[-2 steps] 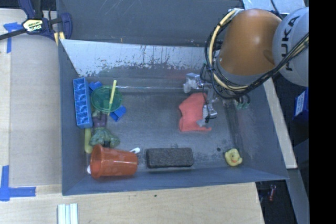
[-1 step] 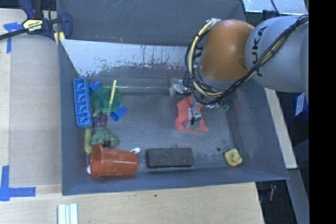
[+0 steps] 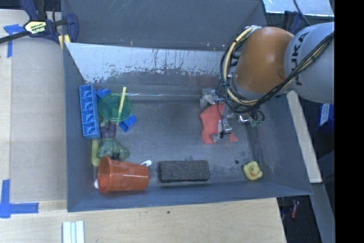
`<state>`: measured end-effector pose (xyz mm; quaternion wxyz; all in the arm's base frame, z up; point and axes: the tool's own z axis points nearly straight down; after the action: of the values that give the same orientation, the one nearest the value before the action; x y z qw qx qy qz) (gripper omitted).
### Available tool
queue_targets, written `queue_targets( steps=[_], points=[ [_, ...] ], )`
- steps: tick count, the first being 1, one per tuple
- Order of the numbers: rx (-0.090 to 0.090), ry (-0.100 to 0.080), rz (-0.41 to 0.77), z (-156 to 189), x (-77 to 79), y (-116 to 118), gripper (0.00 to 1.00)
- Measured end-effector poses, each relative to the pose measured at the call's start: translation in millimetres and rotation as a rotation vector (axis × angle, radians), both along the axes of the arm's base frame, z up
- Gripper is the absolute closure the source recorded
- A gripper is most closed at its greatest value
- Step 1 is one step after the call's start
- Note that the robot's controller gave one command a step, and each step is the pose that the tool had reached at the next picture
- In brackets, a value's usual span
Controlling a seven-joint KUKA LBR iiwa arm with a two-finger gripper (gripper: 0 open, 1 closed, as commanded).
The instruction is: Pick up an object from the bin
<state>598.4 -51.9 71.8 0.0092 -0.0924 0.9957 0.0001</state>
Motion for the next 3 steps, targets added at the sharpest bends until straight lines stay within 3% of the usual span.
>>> queue_targets(
  steps=[1,2,3],
  points=[
    [-0.002,-0.001,-0.018,-0.3,-5.2,-41.7,0.0],
    [0.001,-0.005,-0.131,6.0,2.1,-47.9,0.0],
    [0.002,-0.004,-0.15,4.6,-14.8,-78.3,0.0]
  ],
)
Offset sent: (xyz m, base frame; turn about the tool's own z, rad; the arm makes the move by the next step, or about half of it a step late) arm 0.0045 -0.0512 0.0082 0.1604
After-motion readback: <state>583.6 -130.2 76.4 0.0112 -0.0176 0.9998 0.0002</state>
